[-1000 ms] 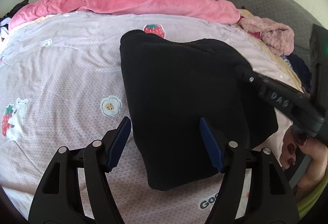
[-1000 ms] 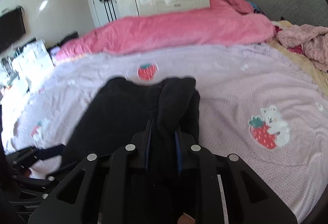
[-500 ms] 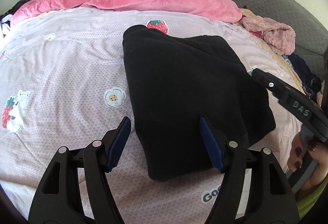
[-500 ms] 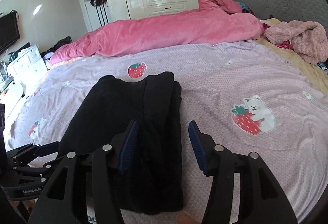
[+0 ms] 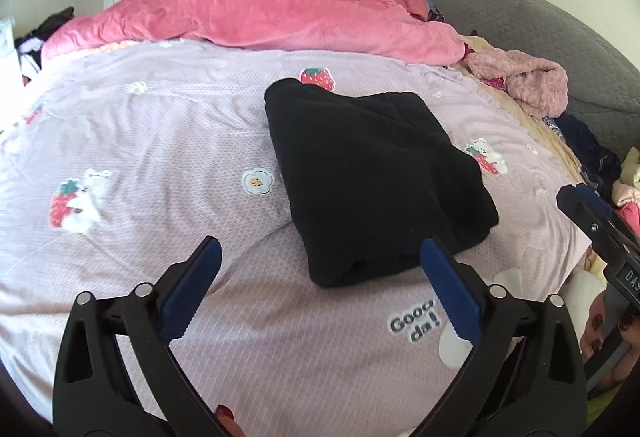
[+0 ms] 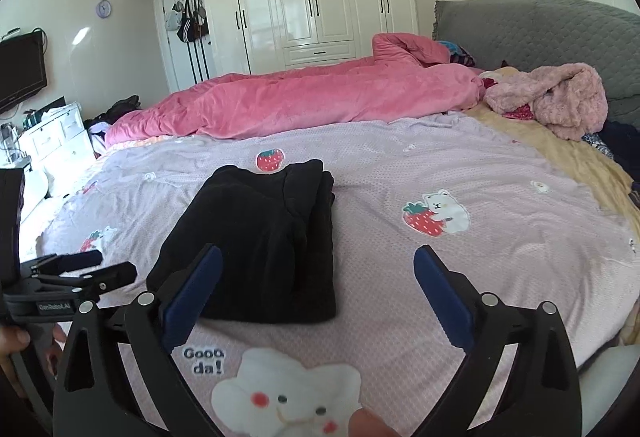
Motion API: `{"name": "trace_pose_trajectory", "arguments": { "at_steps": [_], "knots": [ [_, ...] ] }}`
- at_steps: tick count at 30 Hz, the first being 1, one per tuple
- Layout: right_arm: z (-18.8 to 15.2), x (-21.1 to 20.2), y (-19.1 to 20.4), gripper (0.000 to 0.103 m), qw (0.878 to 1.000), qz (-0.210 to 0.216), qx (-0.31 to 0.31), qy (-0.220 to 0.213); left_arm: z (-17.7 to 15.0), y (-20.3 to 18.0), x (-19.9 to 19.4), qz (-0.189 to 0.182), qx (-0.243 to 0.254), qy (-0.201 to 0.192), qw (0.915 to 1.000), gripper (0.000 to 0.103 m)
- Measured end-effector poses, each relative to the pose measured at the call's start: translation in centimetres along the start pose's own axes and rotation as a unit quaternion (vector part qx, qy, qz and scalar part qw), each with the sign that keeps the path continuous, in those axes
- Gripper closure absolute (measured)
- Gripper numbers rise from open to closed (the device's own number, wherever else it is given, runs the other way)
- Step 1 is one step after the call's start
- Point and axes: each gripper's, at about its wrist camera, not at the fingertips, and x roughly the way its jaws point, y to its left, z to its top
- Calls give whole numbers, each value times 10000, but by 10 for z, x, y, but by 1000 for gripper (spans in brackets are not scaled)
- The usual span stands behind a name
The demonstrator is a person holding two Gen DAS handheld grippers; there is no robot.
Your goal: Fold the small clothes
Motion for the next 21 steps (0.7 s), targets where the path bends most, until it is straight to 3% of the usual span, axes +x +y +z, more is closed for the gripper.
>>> {"name": "trace_pose_trajectory", "arguments": {
  "at_steps": [7,21],
  "knots": [
    [-16,-27,9,5,9999,-60,-125,-3,-17,-6,-27,131,131,-130,9997,9],
    [-36,-36,24,5,9989,-200,-241,359,-37,-1,-45,146,-103,-93,9998,9]
  ]
}}
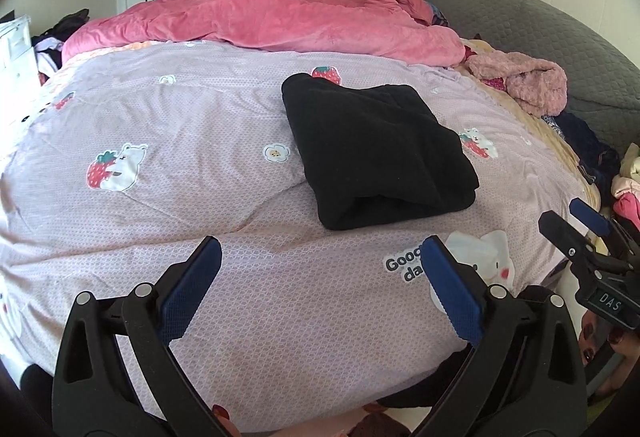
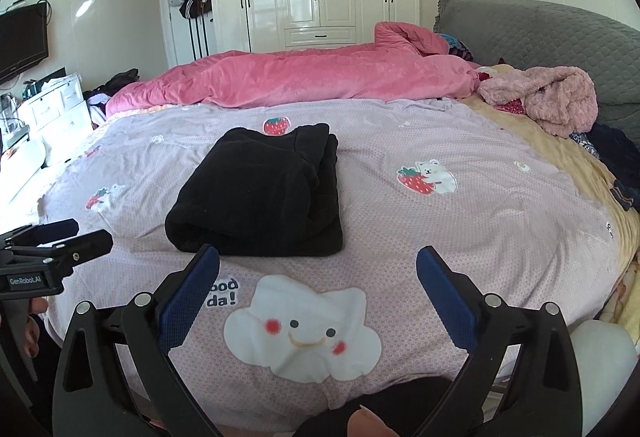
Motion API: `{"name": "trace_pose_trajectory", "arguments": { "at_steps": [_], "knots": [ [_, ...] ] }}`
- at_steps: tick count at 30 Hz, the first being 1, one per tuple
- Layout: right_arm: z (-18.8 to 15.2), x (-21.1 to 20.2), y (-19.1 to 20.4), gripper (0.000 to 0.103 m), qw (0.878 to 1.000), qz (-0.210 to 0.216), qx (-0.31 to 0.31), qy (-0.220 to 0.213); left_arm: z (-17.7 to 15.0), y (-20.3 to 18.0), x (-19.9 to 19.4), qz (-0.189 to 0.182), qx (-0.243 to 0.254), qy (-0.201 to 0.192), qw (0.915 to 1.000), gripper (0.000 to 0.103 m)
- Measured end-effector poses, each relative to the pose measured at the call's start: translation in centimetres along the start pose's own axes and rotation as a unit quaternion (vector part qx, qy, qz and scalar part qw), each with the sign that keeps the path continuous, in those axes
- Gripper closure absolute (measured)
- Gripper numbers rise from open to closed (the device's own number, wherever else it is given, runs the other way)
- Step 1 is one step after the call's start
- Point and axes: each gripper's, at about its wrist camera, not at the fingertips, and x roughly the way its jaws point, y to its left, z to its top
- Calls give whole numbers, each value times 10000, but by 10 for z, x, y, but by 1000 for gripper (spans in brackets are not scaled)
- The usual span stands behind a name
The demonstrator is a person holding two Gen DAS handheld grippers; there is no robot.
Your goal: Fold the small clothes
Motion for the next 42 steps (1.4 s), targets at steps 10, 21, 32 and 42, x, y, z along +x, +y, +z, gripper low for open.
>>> {"name": "trace_pose_trajectory", "arguments": {
  "at_steps": [10,21,32,42],
  "knots": [
    [0,-1,-2,5,10000,-59,1,45,-1,1,-2,22,4,-16,10000,9],
    [1,-3,-11,5,9999,-101,102,35,0,1,-4,114,3,1,9999,9],
    [1,-3,-11,5,9999,-98,94,40,0,1,-4,176,6,4,9998,9],
    [0,-2,-12,5,9999,-103,99,55,1,1,-3,210,40,2,9998,9]
  ]
}}
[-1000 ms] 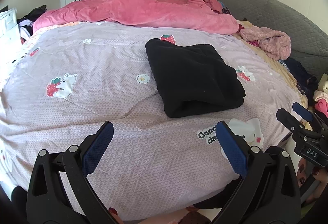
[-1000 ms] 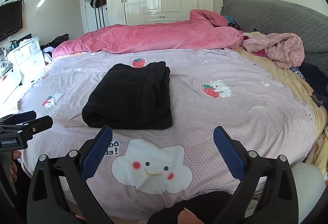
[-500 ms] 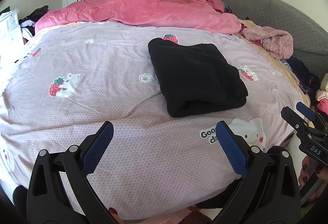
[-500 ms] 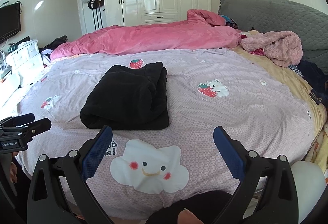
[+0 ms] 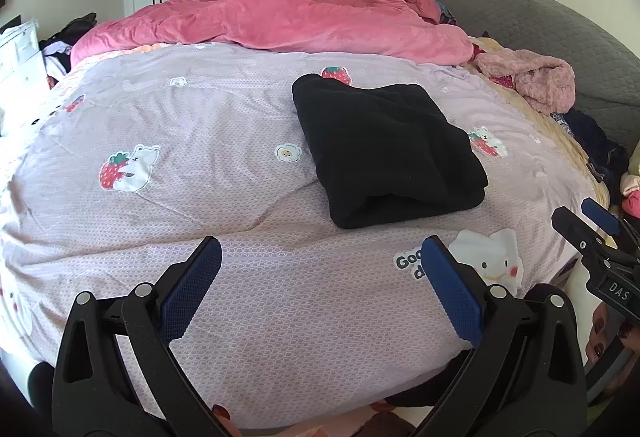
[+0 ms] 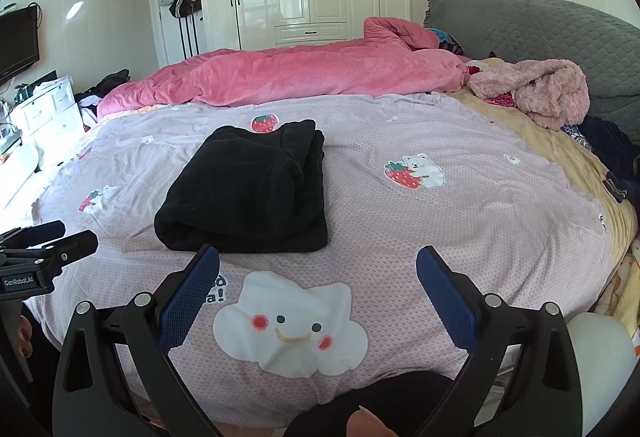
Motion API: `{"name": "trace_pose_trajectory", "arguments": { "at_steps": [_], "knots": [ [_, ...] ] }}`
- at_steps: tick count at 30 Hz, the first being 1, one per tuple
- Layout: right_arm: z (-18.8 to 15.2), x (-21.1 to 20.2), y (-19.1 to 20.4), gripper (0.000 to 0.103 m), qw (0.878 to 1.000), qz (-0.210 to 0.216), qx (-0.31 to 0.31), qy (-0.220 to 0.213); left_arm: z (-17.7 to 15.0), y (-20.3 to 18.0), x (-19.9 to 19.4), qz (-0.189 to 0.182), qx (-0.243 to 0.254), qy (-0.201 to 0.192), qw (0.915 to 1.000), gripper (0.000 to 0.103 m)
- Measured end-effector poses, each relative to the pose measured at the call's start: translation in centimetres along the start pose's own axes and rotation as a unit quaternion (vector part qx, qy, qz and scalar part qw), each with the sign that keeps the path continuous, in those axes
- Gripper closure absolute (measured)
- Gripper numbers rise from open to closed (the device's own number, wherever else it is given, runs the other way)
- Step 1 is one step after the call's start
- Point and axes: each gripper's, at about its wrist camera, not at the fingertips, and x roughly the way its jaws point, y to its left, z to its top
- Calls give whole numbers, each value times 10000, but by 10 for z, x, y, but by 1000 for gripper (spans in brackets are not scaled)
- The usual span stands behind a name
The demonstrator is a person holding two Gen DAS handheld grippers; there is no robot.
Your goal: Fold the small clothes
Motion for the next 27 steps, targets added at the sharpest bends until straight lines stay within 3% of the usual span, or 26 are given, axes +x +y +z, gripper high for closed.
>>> {"name": "trace_pose_trajectory", "arguments": {
  "at_steps": [27],
  "knots": [
    [-2,2,-1,5,9999,-88,-25,56,0,3,1,57,-74,52,9999,9]
  ]
}}
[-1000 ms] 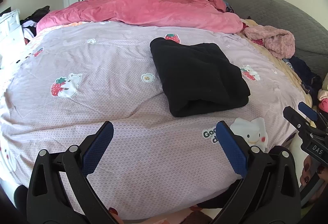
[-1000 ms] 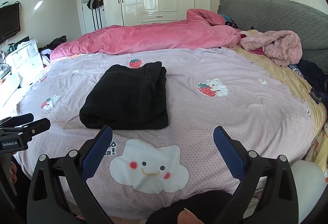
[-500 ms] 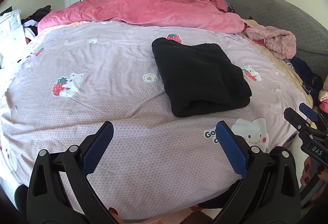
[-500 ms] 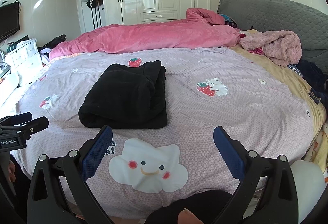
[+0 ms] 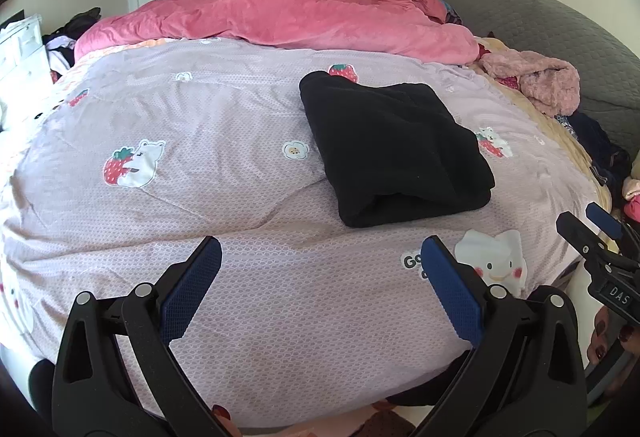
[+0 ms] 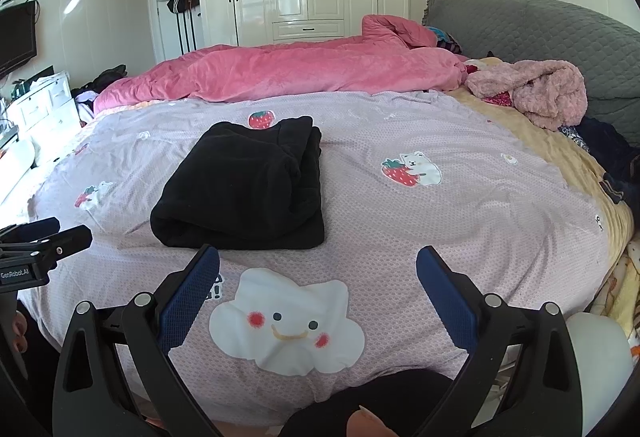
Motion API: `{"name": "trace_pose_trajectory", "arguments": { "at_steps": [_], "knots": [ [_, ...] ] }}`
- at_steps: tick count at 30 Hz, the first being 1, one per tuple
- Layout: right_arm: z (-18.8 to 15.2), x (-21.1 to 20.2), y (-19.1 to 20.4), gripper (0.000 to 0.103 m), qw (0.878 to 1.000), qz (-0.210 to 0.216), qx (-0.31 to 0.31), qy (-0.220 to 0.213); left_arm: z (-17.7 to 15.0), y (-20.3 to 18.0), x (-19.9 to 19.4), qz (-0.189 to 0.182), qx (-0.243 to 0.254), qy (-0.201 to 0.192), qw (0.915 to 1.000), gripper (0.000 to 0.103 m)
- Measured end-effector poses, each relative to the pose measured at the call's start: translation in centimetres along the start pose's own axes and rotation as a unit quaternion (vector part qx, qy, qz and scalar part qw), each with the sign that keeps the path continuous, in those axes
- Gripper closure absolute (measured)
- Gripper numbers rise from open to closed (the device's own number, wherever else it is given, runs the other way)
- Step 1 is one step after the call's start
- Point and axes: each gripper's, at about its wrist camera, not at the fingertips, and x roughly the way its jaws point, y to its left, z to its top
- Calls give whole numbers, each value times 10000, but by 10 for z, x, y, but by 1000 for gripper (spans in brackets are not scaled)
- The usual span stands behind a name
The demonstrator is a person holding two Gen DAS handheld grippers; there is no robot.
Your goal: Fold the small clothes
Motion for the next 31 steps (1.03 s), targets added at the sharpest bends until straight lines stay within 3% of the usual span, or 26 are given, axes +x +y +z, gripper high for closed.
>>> {"name": "trace_pose_trajectory", "arguments": {
  "at_steps": [10,14,19,22,25,27,28,31],
  "knots": [
    [-1,1,-2,5,10000,-51,16,37,1,0,0,96,122,27,9999,9],
    [-4,4,-7,5,9997,-178,67,138,4,10,-2,-158,16,86,9998,9],
    [-17,6,-36,5,9965,-622,434,343,8,37,-3,210,-223,-32,9995,9],
    [-32,2,-81,5,9885,-1110,895,492,14,70,-1,383,-460,-99,9982,9],
    [-54,-8,-146,5,9696,-1860,1464,615,18,123,6,846,-743,7,9936,9],
    [-75,-18,-200,5,9448,-2519,1969,719,18,171,17,1281,-964,214,9868,9],
    [-88,-26,-233,5,9252,-2958,2247,772,18,195,20,1500,-1086,280,9823,9],
    [-117,-38,-299,5,8828,-3703,2722,966,14,278,27,2208,-1481,523,9626,9]
  ]
}}
